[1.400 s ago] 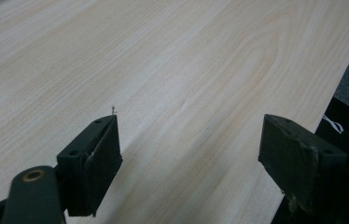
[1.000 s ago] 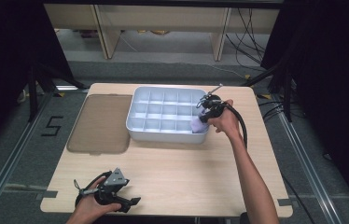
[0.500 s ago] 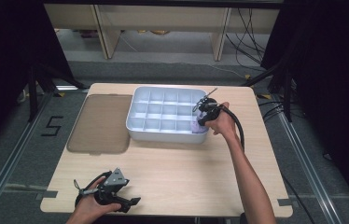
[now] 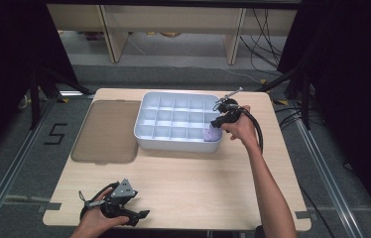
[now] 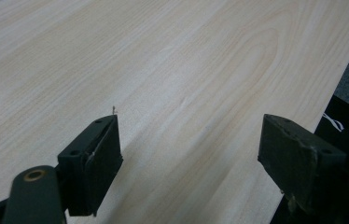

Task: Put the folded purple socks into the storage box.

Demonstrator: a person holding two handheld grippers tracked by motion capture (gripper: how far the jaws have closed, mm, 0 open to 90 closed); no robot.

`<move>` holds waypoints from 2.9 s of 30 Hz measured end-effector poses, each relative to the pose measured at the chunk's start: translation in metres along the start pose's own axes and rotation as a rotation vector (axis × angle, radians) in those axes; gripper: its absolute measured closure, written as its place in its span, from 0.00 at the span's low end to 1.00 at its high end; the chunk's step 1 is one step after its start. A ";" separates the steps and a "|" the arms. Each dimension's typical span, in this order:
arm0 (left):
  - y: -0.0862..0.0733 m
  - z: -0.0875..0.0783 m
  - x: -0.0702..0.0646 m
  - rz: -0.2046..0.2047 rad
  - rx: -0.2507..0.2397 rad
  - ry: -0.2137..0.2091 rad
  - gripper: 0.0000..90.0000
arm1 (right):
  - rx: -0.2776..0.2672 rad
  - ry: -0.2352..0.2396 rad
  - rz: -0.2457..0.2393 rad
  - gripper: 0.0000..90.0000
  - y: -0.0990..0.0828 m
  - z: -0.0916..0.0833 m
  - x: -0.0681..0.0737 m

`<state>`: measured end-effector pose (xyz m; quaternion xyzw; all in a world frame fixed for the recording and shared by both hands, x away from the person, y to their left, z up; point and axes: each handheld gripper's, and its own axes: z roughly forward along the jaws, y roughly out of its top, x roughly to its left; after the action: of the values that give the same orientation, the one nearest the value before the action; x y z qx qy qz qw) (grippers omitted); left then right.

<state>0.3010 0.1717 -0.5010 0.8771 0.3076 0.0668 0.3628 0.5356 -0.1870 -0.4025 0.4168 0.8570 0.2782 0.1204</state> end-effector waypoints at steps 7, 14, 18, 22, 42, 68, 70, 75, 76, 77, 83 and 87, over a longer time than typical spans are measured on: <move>-0.001 0.001 -0.001 -0.012 0.009 0.005 0.23 | 0.061 0.007 -0.037 0.89 -0.005 0.014 0.008; -0.001 0.001 -0.001 0.008 0.014 -0.005 0.23 | 0.118 0.021 -0.066 0.91 -0.012 0.042 0.012; -0.001 0.002 -0.002 0.000 0.009 0.001 0.23 | 0.144 0.019 -0.053 0.91 -0.011 0.045 0.014; -0.001 0.002 -0.003 -0.012 0.011 0.000 0.23 | 0.116 0.026 -0.028 0.86 -0.012 0.043 0.011; -0.001 0.002 -0.002 -0.006 0.006 -0.001 0.23 | -0.094 0.082 0.025 0.79 -0.015 -0.001 0.003; -0.001 0.002 0.000 -0.003 0.007 0.001 0.23 | -0.193 0.128 0.028 0.69 -0.032 -0.017 0.020; -0.002 0.003 -0.001 -0.022 0.009 0.002 0.23 | -0.250 0.156 0.048 0.69 -0.038 -0.016 0.023; -0.001 0.003 -0.001 0.003 0.009 -0.007 0.23 | -0.241 0.168 0.082 0.67 -0.043 -0.028 0.023; -0.001 0.003 -0.002 -0.007 0.001 -0.007 0.23 | -0.251 0.176 0.075 0.67 -0.044 -0.030 0.022; -0.001 0.003 -0.002 -0.007 0.001 -0.007 0.23 | -0.250 0.171 0.073 0.66 -0.045 -0.032 0.023; -0.002 0.003 -0.001 -0.014 0.008 0.002 0.23 | -0.240 0.176 0.076 0.64 -0.048 -0.037 0.028; -0.002 0.002 0.001 0.008 0.014 -0.004 0.23 | -0.268 0.184 0.037 0.61 -0.049 -0.037 0.029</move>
<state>0.3019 0.1721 -0.5037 0.8810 0.3039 0.0645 0.3570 0.4699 -0.2022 -0.3998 0.3854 0.8119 0.4291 0.0905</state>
